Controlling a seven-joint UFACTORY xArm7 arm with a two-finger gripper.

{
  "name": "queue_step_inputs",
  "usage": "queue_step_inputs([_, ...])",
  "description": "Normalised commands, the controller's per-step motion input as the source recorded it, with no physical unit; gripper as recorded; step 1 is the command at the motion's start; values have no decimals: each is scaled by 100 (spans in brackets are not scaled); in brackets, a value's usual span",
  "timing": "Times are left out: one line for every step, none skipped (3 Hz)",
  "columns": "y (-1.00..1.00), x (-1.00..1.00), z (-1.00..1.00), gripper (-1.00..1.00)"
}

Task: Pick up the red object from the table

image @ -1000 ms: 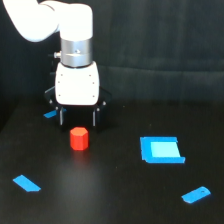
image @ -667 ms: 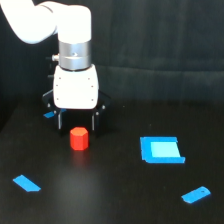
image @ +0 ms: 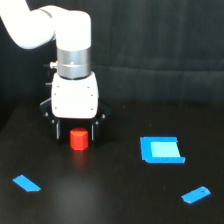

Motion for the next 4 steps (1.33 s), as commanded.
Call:
queue_step_inputs([8,8,-34,-100])
queue_step_inputs([0,9,-15,-100])
queue_step_inputs([-6,17,-3,-100])
queue_step_inputs([-16,18,1,-98])
